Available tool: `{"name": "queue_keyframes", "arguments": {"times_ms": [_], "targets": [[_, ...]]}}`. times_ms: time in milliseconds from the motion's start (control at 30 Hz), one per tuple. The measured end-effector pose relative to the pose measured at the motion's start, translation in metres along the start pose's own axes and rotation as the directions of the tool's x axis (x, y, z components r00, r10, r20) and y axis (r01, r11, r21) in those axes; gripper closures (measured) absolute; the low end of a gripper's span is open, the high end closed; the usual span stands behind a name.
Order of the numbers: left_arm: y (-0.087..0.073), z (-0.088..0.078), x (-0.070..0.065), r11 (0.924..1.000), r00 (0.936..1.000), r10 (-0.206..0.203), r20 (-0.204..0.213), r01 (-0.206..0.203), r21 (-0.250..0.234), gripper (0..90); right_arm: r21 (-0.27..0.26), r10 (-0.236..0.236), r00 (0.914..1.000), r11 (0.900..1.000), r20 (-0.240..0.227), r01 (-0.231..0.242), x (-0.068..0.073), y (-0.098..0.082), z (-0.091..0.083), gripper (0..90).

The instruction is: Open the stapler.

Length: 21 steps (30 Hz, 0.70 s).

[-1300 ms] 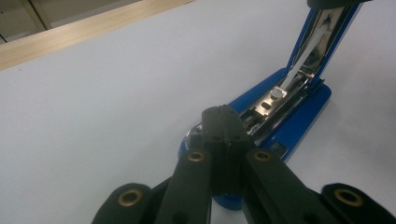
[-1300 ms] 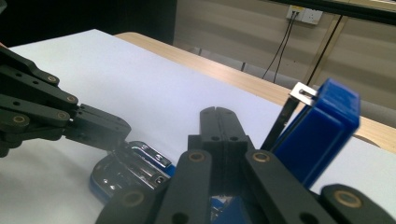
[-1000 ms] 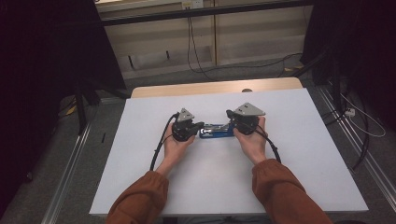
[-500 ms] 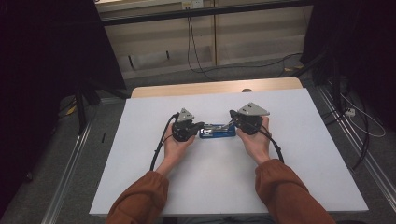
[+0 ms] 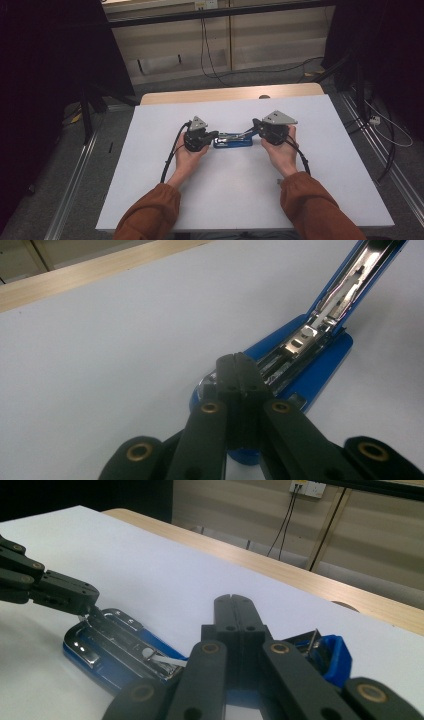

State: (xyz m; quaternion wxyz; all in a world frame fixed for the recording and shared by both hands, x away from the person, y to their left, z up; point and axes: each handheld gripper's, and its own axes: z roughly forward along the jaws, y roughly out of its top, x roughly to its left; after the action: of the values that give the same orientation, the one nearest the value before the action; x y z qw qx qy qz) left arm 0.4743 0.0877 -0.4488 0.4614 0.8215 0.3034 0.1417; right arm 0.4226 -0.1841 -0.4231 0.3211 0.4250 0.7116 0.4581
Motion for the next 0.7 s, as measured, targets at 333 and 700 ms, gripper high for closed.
{"name": "queue_keyframes", "arguments": {"times_ms": [333, 700], "targets": [[-0.001, 0.0, 0.0, 0.9999, 1.0, -0.004, -0.001, 0.004, -0.009, 90.0, 0.0, 0.023, 0.9997, 1.0, 0.009, -0.023, -0.01, -0.01, -0.006, 90.0], [-0.001, 0.0, -0.001, 0.9999, 1.0, -0.007, -0.006, 0.007, -0.013, 90.0, 0.001, 0.024, 0.9997, 1.0, 0.003, -0.024, -0.021, -0.017, -0.015, 90.0]]}}
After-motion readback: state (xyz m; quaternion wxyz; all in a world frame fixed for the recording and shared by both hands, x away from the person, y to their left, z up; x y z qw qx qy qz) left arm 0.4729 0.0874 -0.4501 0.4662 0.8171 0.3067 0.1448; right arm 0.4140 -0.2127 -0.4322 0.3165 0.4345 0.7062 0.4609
